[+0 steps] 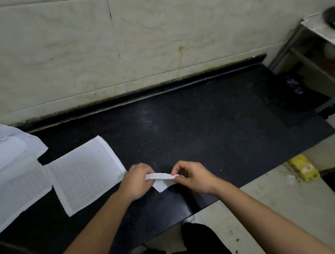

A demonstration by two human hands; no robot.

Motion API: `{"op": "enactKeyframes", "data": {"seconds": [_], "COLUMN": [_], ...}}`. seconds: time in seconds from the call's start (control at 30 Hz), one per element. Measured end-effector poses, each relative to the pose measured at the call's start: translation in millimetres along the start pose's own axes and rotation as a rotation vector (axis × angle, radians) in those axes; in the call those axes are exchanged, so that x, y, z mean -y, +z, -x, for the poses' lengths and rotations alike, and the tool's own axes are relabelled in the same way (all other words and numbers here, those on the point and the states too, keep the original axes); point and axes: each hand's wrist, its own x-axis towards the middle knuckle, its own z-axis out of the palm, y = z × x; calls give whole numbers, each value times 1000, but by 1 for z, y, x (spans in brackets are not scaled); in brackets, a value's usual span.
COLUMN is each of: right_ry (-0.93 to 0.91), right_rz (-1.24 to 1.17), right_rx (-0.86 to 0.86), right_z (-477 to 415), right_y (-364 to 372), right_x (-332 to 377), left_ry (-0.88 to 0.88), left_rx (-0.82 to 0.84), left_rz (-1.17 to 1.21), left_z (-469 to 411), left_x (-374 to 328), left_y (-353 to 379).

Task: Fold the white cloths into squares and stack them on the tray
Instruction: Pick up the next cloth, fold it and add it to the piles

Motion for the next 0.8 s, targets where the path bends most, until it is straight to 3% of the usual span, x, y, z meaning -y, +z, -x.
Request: {"op": "enactKeyframes", "data": {"seconds": [0.1, 0.23, 0.37, 0.5, 0.8], "right_ry": [56, 189, 227, 186, 125], "right_rz": [-90, -565, -948, -928, -826], "right_rx": [-101, -249, -89, -131, -297], "right_z": [20, 52, 76, 98, 213], "right_y": [-4, -11, -20, -31, -119], "right_x": [-9, -11, -10, -16, -85], "left_ry": [8, 33, -66, -122, -49], "left_rx": [32, 78, 109, 67, 11], "left_rz": [175, 542, 925, 1035, 900], "left_z": [5, 12, 31, 49, 68], "left_x": [-10, -39, -81, -118, -259], "left_y": [-7, -16, -24, -22, 53]}}
